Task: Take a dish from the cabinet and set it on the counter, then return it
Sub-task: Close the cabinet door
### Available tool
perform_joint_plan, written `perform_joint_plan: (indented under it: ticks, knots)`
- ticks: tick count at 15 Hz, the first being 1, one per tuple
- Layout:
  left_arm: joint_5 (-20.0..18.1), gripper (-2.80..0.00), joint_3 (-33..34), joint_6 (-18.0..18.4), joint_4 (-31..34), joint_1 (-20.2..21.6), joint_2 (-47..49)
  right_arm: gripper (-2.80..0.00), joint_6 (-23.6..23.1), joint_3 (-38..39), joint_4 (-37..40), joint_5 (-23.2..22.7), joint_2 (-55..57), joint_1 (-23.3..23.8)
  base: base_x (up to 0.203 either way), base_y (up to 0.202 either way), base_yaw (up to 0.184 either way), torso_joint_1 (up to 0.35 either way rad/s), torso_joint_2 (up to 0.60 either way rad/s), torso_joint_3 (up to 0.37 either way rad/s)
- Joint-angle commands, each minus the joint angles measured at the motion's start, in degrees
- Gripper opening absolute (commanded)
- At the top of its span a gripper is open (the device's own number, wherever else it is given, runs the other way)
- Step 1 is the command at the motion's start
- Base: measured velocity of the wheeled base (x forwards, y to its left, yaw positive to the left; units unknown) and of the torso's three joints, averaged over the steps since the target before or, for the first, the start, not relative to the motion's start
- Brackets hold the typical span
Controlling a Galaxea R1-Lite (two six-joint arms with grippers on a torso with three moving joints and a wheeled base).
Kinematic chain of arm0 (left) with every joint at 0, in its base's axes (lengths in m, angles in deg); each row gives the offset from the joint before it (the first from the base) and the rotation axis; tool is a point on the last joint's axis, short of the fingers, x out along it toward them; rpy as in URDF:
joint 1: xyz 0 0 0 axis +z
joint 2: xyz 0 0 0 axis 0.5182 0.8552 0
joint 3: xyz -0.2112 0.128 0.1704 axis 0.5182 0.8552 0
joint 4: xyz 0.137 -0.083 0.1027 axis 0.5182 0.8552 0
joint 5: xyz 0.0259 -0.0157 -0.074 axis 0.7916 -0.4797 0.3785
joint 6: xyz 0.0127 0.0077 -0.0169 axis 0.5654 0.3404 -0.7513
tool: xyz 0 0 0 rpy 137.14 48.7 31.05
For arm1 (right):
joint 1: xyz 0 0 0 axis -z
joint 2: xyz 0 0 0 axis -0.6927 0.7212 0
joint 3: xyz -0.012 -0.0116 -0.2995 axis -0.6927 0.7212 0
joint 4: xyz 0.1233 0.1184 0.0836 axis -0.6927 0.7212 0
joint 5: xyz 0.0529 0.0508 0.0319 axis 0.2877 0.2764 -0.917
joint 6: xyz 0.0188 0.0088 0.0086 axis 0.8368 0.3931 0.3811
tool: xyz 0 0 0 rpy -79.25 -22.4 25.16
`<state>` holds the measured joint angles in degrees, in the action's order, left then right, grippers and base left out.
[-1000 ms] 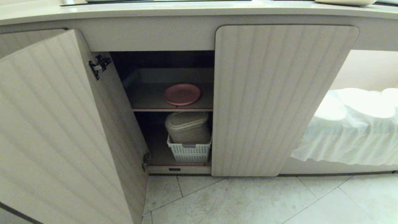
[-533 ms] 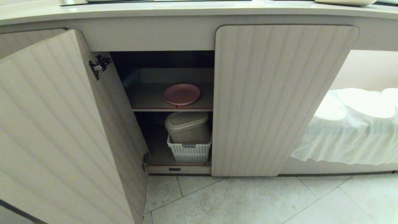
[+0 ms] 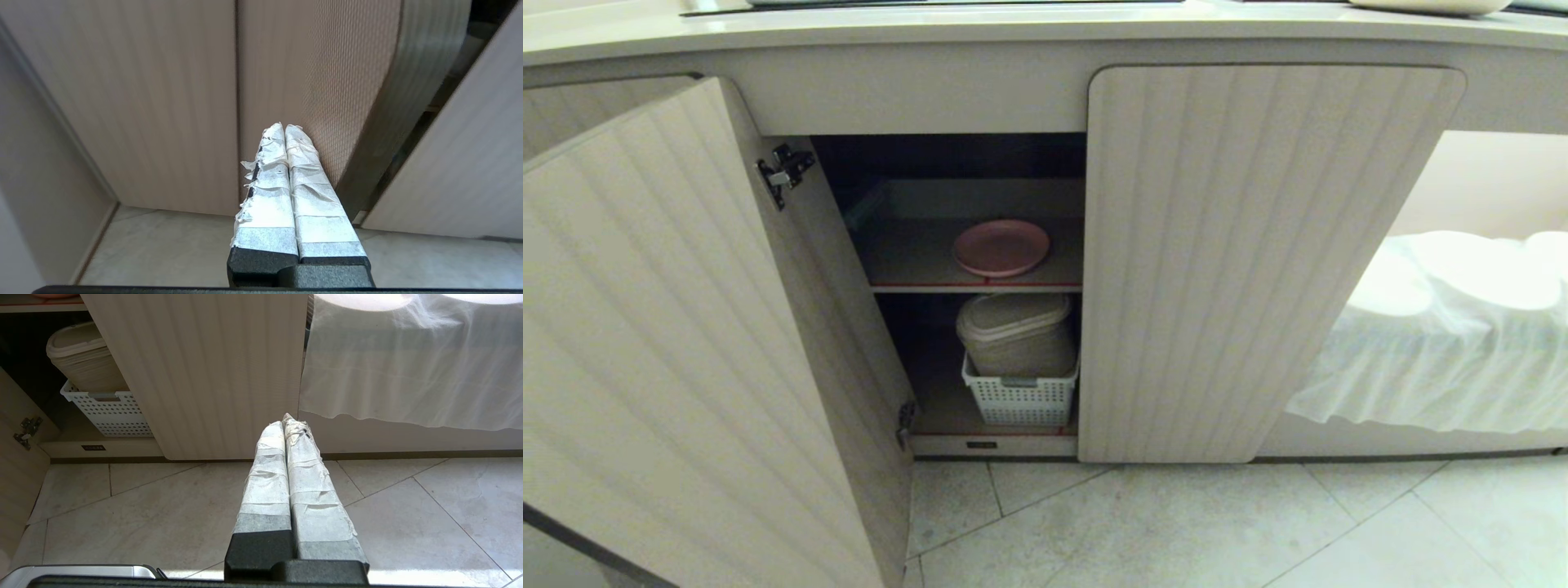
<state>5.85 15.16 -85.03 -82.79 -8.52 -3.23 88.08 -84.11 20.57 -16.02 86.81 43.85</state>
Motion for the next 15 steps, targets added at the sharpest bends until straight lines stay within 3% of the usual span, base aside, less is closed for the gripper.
perform_joint_plan:
  ticks: [1, 11, 15]
  knots:
    - [0.2, -2.8, -0.3, -0.4, -0.2, -1.7, 0.9, -2.8, 0.0, 0.0, 0.0, 0.0, 0.0, 0.0, 0.0, 0.0, 0.0, 0.0, 0.0, 0.0]
    - [-0.5, -2.8, -1.7, -9.4, -0.4, -10.8, 6.1, -2.8, 0.0, 0.0, 0.0, 0.0, 0.0, 0.0, 0.0, 0.0, 0.0, 0.0, 0.0, 0.0]
    - [-1.7, -2.8, -1.8, -12.9, -0.4, -10.9, 8.8, -2.8, 0.0, 0.0, 0.0, 0.0, 0.0, 0.0, 0.0, 0.0, 0.0, 0.0, 0.0, 0.0]
